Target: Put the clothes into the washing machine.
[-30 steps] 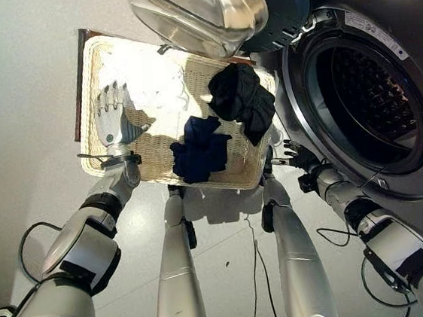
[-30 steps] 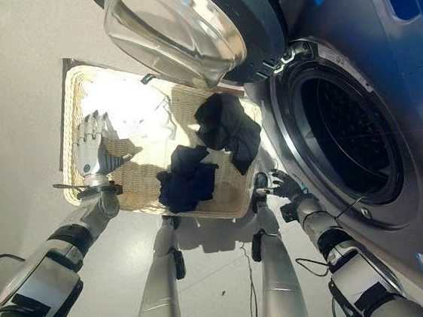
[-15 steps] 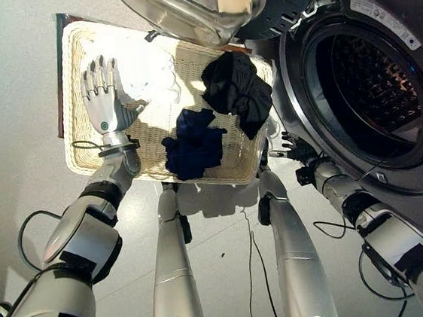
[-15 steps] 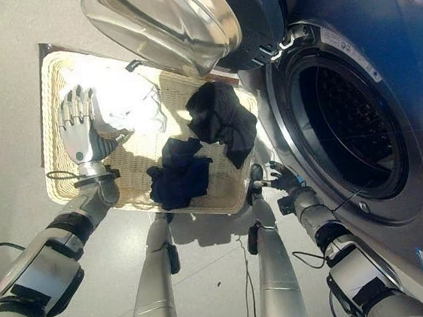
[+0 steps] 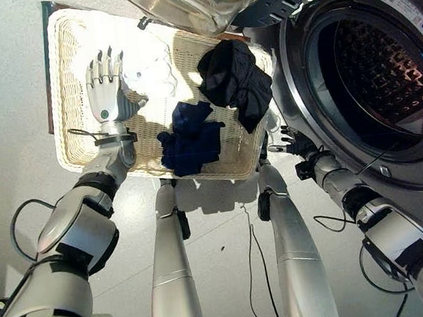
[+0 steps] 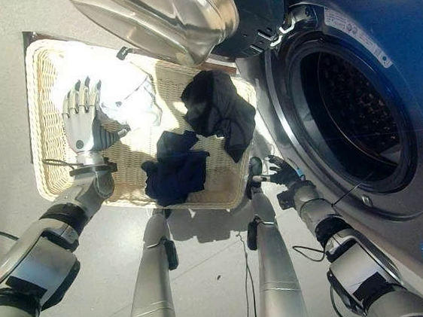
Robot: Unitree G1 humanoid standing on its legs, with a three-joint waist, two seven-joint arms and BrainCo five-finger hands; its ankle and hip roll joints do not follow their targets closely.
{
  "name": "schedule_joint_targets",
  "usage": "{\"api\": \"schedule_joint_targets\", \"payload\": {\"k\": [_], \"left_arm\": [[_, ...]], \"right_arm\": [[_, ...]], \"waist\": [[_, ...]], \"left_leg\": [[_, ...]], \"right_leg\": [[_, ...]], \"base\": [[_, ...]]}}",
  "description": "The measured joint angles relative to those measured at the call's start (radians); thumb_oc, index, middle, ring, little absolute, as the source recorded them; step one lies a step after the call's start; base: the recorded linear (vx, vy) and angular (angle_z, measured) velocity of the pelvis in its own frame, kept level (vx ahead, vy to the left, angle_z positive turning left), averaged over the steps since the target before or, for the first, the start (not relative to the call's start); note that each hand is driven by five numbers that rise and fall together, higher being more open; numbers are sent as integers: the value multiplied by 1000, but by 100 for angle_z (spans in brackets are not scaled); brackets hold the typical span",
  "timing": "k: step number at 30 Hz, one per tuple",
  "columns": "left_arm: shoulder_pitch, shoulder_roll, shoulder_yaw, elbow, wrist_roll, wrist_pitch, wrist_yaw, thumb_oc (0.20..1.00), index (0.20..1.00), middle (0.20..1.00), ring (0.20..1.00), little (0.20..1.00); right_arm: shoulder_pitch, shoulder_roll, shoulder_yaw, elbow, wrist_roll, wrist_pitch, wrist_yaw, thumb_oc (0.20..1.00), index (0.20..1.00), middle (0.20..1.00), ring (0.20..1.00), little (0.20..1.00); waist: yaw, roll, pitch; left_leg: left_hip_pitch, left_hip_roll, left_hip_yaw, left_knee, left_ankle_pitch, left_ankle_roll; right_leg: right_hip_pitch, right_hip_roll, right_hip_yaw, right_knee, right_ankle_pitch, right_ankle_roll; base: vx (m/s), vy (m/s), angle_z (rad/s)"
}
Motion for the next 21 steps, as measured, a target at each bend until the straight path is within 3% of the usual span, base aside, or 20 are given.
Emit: {"api": "schedule_joint_targets", "payload": {"k": [17, 18, 19, 21], "left_arm": [[-73, 17, -70, -1, 0, 93, -20, 1000, 1000, 1000, 1000, 1000], [-75, 17, -75, 0, 0, 98, -21, 294, 294, 294, 294, 294], [-77, 17, -75, -1, 0, 99, -29, 200, 200, 200, 200, 200], [-86, 18, -75, -1, 0, 99, -40, 200, 200, 200, 200, 200]], "right_arm": [[-26, -7, 10, -25, 13, 0, -1, 1000, 1000, 1000, 1000, 1000], [-27, -7, 11, -25, 13, 0, -1, 1000, 1000, 1000, 1000, 1000], [-29, -8, 20, -25, 14, 0, -2, 1000, 1000, 1000, 1000, 1000], [-30, -8, 26, -25, 16, 0, -2, 1000, 1000, 1000, 1000, 1000]], "waist": [[-2, -1, -1], [-2, -1, -1], [-2, -1, -1], [-2, -1, -1]], "left_leg": [[-30, -1, 1, 4, 0, 0], [-30, -1, 1, 4, 0, 0], [-30, -1, 0, 4, 0, 0], [-30, -1, 0, 4, 0, 0]], "right_leg": [[-33, 0, 3, 9, 4, -3], [-33, 0, 3, 10, 4, -3], [-33, 0, 3, 10, 4, -3], [-33, 0, 3, 10, 1, 1]], "base": [[0, 0, 0], [0, 0, 0], [0, 0, 0], [0, 0, 0]]}}
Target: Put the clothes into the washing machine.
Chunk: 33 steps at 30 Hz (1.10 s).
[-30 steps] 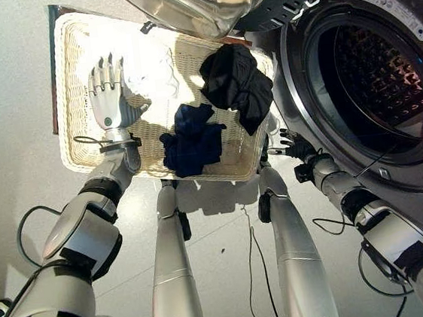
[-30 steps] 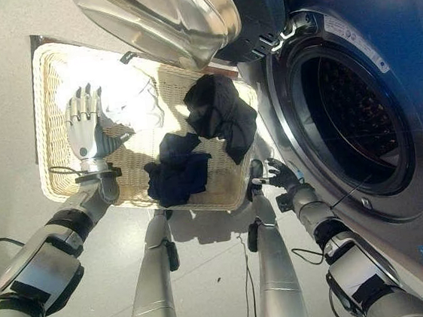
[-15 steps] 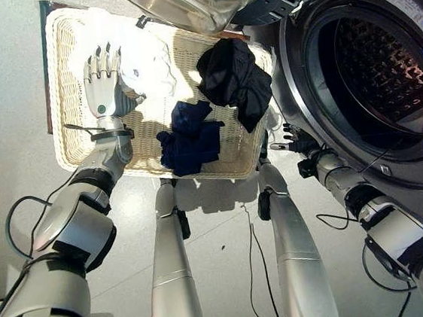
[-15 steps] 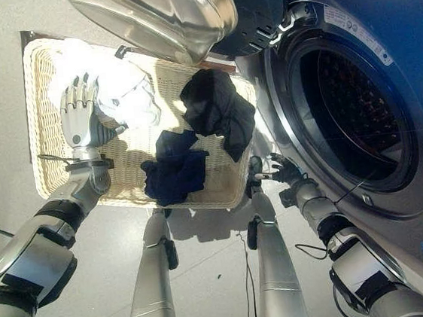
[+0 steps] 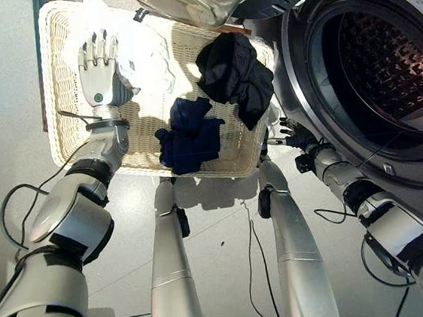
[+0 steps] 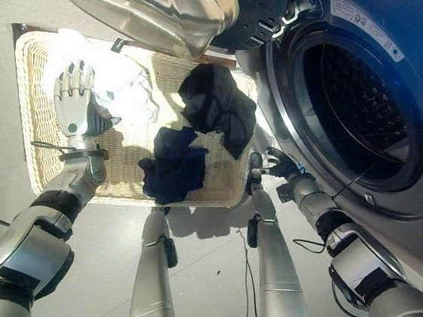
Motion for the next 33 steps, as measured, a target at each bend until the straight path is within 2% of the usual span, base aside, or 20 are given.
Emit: {"api": "schedule_joint_targets", "payload": {"k": [10, 13, 19, 25, 29, 32, 33], "left_arm": [[-40, 3, 0, -1, -28, -11, -30, 200, 200, 200, 200, 200], [-32, 2, 4, 0, -96, -44, -38, 200, 200, 200, 200, 200], [11, -25, 87, -1, -178, -125, -54, 200, 200, 200, 200, 200], [97, -55, 206, -52, -312, -246, -67, 200, 200, 200, 200, 200], [207, -94, 288, -128, -400, -343, -67, 200, 200, 200, 200, 200], [307, -127, 333, -228, -434, -380, -61, 200, 200, 200, 200, 200], [357, -143, 363, -310, -434, -397, -47, 200, 200, 200, 200, 200]], "right_arm": [[-1, 0, 6, -9, 18, 0, -1, 1000, 1000, 1000, 1000, 1000], [0, 1, 6, -23, 28, -1, -3, 1000, 1000, 1000, 1000, 1000], [6, 5, 1, -41, 78, -50, -32, 1000, 1000, 1000, 1000, 1000], [41, 16, -85, -120, 165, -148, -172, 1000, 1000, 1000, 1000, 1000], [80, 19, -147, -212, 169, -220, -349, 1000, 1000, 1000, 1000, 1000], [116, 28, -188, -299, 130, -233, -483, 1000, 1000, 1000, 1000, 1000], [146, 40, -216, -368, 96, -236, -553, 1000, 1000, 1000, 1000, 1000]], "waist": [[-1, 0, 0], [-2, 0, 0], [-4, 0, 0], [-5, -1, 0], [-5, -2, -1], [-2, -3, 0], [-2, -3, 0]], "left_leg": [[1, 0, 1, 0, 0, 0], [5, 0, 1, 1, 0, 0], [15, 0, 2, 1, 0, 0], [18, 1, 0, 1, 0, 0], [19, 0, -1, 1, -1, -1], [20, 1, -2, 0, -1, -1], [19, 1, -4, -1, -1, -1]], "right_leg": [[1, 0, 0, 1, 3, -4], [3, 0, 0, 3, 3, -4], [12, 0, 1, 3, 4, -5], [17, 1, 1, 2, 4, -5], [20, 2, 0, 0, 4, -5], [22, 2, 0, -1, 1, -1], [22, 2, -2, -3, -1, 2]], "base": [[0, 0, 0], [0, 0, 0], [0, 0, 0], [0, 0, 0], [4, -16, 0], [6, -53, 0], [10, -55, 1]]}}
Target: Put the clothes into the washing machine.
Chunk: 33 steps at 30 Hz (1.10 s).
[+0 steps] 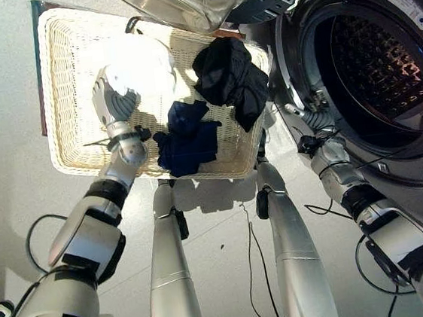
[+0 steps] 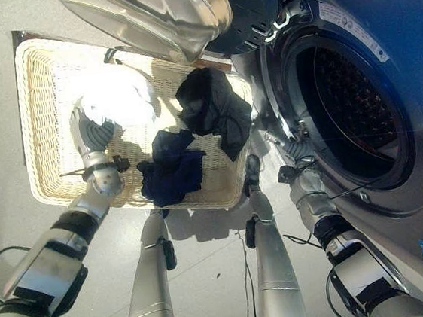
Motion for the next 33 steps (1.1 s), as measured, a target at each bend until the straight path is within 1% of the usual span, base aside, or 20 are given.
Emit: {"api": "schedule_joint_targets", "payload": {"k": [1, 2, 4, 5, 7, 9, 10, 11, 12, 14, 16, 18, 19, 22, 26, 29, 33], "left_arm": [[16, -7, -2, -12, 1, -11, 5, 200, 200, 200, 200, 200], [48, -20, -9, -44, 2, -20, 10, 200, 200, 200, 200, 200], [81, -33, -8, -94, 6, -29, 22, 200, 200, 200, 200, 200], [101, -37, -7, -130, 20, -38, 30, 200, 200, 200, 200, 200], [130, -44, 1, -199, 62, -50, 32, 200, 200, 200, 200, 200], [153, -46, 4, -284, 112, -56, 29, 200, 200, 200, 200, 200], [163, -46, 10, -348, 140, -56, 25, 200, 200, 200, 200, 200], [171, -45, 13, -396, 142, -56, 14, 200, 200, 200, 200, 200], [180, -46, 15, -456, 169, -56, 2, 200, 200, 200, 200, 200], [182, -43, 21, -533, 222, -55, -29, 200, 200, 200, 200, 200], [185, -40, 31, -609, 292, -54, -63, 200, 200, 200, 200, 200], [188, -25, 28, -635, 342, -45, -94, 200, 200, 200, 200, 200], [188, -13, 25, -641, 368, -30, -105, 200, 200, 200, 200, 200], [187, 34, -11, -674, 444, 12, -127, 200, 200, 200, 200, 200], [180, 58, -36, -678, 458, 38, -157, 200, 200, 200, 200, 200], [173, 69, -61, -678, 455, 42, -178, 200, 200, 200, 200, 200], [168, 68, -82, -678, 453, 44, -187, 200, 200, 200, 200, 200]], "right_arm": [[8, 5, -5, -13, -19, -1, -26, 1000, 1000, 1000, 1000, 1000], [18, 11, -9, -33, -50, 0, -78, 1000, 1000, 1000, 1000, 1000], [32, 12, -13, -71, -75, 2, -119, 1000, 1000, 1000, 1000, 1000], [44, 14, -19, -105, -95, 3, -135, 1000, 1000, 1000, 1000, 1000], [68, 23, -38, -175, -122, 3, -130, 1000, 1000, 1000, 1000, 1000], [90, 46, -51, -249, -117, 5, -53, 1000, 1000, 1000, 1000, 1000], [107, 53, -46, -298, -116, 7, 10, 1000, 1000, 1000, 1000, 1000], [120, 57, -40, -342, -109, 18, 53, 1000, 1000, 1000, 1000, 1000], [144, 59, -28, -402, -103, 28, 128, 1000, 1000, 1000, 1000, 1000], [165, 61, -5, -463, -96, 60, 233, 1000, 1000, 1000, 1000, 1000], [181, 75, 29, -510, -70, 108, 353, 1000, 1000, 1000, 1000, 1000], [190, 81, 48, -519, -29, 146, 451, 1000, 1000, 1000, 1000, 1000], [195, 79, 60, -526, -9, 163, 486, 1000, 1000, 1000, 1000, 1000], [211, 61, 79, -547, 58, 210, 573, 1000, 1000, 1000, 1000, 1000], [213, 35, 97, -568, 136, 244, 631, 1000, 1000, 1000, 1000, 1000], [208, 33, 99, -580, 176, 246, 644, 1000, 1000, 1000, 1000, 1000], [203, 33, 107, -581, 176, 245, 649, 1000, 1000, 1000, 1000, 1000]], "waist": [[1, 0, 0], [3, -1, 0], [5, -1, 0], [6, -1, 0], [8, -1, 0], [10, -1, 0], [11, -1, 0], [13, -1, 0], [20, -1, 0], [30, -1, 0], [35, -1, 0], [39, -1, 0], [41, -1, 0], [54, -1, 0], [56, -1, 0], [55, -1, 0], [56, -1, 0]], "left_leg": [[0, 0, -1, 0, 0, 0], [-1, 0, -3, 0, 0, 0], [-2, 0, -5, 0, 0, 0], [-3, 0, -7, 0, 0, 0], [-3, 0, -13, -1, 0, 0], [-4, 0, -21, -3, 0, 0], [-4, -2, -27, -5, -1, -2], [-4, -2, -28, -6, -1, -2], [-3, -2, -28, -6, -1, -2], [-2, -2, -32, -6, -2, -2], [0, -3, -42, -5, -2, -2], [7, -6, -42, -6, -2, -2], [9, -7, -41, -6, -2, -3], [15, -7, -40, -5, -2, -2], [15, -7, -41, -4, -2, -2], [15, -7, -41, -4, -2, -2], [15, -7, -41, -4, -2, -3]], "right_leg": [[1, 0, -1, 0, 0, 0], [1, 0, -2, 0, -1, 1], [1, 0, -4, 0, -1, 1], [1, 0, -6, 0, -2, 1], [2, 0, -9, 0, -3, 0], [2, 0, -12, 0, -4, 0], [2, 1, -13, 0, -4, 0], [2, 1, -14, 0, -5, -1], [3, 1, -15, 1, -6, -1], [4, 0, -18, 6, -10, -2], [11, -2, -27, 9, -14, -3], [18, -6, -27, 11, -16, -1], [19, -7, -27, 14, -18, 1], [19, -7, -26, 23, -23, -1], [19, -8, -26, 27, -25, -1], [19, -8, -26, 27, -25, -1], [19, -8, -26, 26, -25, -1]], "base": [[15, -70, 2], [14, -61, 2], [17, -70, 2], [17, -69, 2], [12, -54, 2], [10, -63, 1], [6, -53, 1], [6, -60, 1], [7, -47, 1], [8, -31, 4], [11, -25, 7], [5, -13, 2], [0, 0, 0], [0, 0, 0], [0, 0, 0], [0, 0, 0], [0, 0, 0]]}}
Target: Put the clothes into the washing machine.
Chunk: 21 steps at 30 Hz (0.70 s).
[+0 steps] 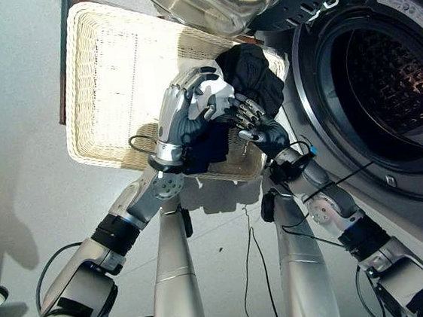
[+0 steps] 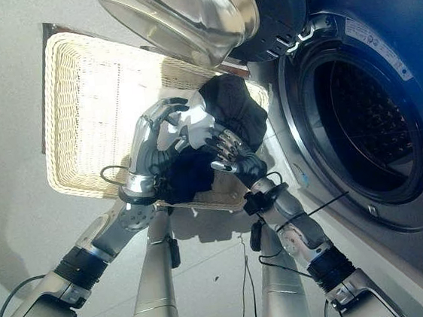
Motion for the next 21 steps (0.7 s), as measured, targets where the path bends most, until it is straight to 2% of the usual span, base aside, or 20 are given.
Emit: {"api": "schedule_joint_targets", "payload": {"k": [6, 7, 8, 9, 10, 14, 16, 21], "left_arm": [[-7, 2, -11, 0, 3, 50, 14, 200, 200, 200, 200, 200], [-7, 3, -11, 0, 3, 61, 24, 238, 238, 238, 238, 238], [-4, 6, -10, 0, 9, 97, 66, 853, 853, 853, 853, 853], [2, 7, -7, 2, 21, 125, 105, 1000, 1000, 1000, 1000, 1000], [2, 5, -4, 8, 55, 170, 173, 1000, 1000, 1000, 1000, 1000], [-6, 6, 7, 43, 149, 302, 340, 1000, 1000, 1000, 1000, 1000], [-10, 6, 8, 62, 202, 352, 392, 1000, 1000, 1000, 1000, 1000], [-28, 3, 8, 65, 238, 398, 450, 1000, 1000, 1000, 1000, 1000]], "right_arm": [[-8, 1, 0, 1, -2, -35, -35, 1000, 1000, 1000, 1000, 1000], [-8, 1, -1, 1, -2, -46, -42, 1000, 1000, 1000, 1000, 1000], [-8, 0, -3, 1, -11, -71, -63, 1000, 1000, 1000, 1000, 1000], [-7, 0, -9, 1, -18, -85, -77, 1000, 1000, 1000, 1000, 1000], [-6, 2, -19, 2, -36, -100, -91, 1000, 1000, 1000, 1000, 1000], [-9, 4, -39, 0, -73, -128, -131, 1000, 1000, 1000, 1000, 1000], [-17, 4, -41, 0, -82, -129, -142, 1000, 1000, 1000, 1000, 1000], [-19, 7, -39, 0, -83, -128, -146, 1000, 1000, 1000, 1000, 1000]], "waist": [[1, 0, 0], [1, 0, 0], [0, 0, 0], [0, 0, 0], [0, 0, 0], [1, 0, 0], [0, 0, 0], [0, 0, 0]], "left_leg": [[1, 0, 0, 2, 0, 0], [2, 0, 0, 2, 0, 0], [4, 0, 0, 3, 0, 0], [4, 0, 1, 3, 0, 0], [4, 0, 1, 4, 0, 0], [4, 0, 1, 5, 0, 0], [4, 0, 2, 5, 0, 0], [6, 0, 4, 5, -1, -1]], "right_leg": [[0, 0, 0, 5, -1, -1], [0, 0, 1, 7, -1, -1], [0, 0, 1, 9, -2, -1], [0, 0, 2, 9, -2, -1], [0, 0, 2, 10, -2, -1], [0, 0, 3, 10, -2, -1], [0, 0, 3, 10, -2, -1], [0, 0, 5, 9, -2, -1]], "base": [[0, 0, 0], [0, 0, 0], [0, 0, 0], [0, 0, 0], [0, 0, 0], [0, 0, 0], [0, 0, 0], [0, 0, 0]]}}
